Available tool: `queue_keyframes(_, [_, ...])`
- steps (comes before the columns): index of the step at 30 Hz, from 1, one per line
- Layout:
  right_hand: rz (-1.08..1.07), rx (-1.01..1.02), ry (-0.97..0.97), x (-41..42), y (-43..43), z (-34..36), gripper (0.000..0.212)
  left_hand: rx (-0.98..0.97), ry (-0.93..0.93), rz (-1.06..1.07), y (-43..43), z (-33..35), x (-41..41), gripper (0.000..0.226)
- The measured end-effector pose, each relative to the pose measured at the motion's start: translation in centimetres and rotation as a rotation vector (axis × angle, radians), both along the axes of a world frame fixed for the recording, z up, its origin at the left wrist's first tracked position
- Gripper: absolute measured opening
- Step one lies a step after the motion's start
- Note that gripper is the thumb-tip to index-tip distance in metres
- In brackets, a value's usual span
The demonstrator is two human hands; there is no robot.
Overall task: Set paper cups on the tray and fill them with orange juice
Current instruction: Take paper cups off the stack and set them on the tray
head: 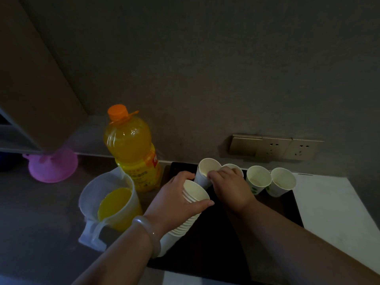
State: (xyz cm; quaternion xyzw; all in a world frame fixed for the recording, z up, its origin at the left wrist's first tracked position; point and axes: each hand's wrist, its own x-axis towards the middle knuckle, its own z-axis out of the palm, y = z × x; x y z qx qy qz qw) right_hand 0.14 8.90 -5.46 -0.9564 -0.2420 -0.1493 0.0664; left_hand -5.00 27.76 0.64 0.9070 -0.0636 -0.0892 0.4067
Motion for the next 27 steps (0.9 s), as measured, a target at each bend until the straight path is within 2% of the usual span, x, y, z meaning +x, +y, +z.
queue_keyframes(5, [0.017,-0.014,-0.025,-0.1,-0.1,0.3,0.022,0.002,0.034,-0.082,-0.3,-1.0,1.1,0.078])
queue_keyframes(7, [0.017,-0.004,-0.035,-0.1,-0.1,0.3,0.020,0.000,0.039,-0.101,-0.5,-1.2,1.3,0.078])
queue_keyframes(13, [0.005,0.005,-0.016,0.2,0.0,0.7,0.033,0.017,0.038,-0.090,-0.9,-1.6,2.0,0.074])
queue_keyframes(27, [-0.045,0.072,0.022,0.2,0.3,0.7,0.030,0.018,0.138,-0.102,-1.4,-1.9,3.1,0.066])
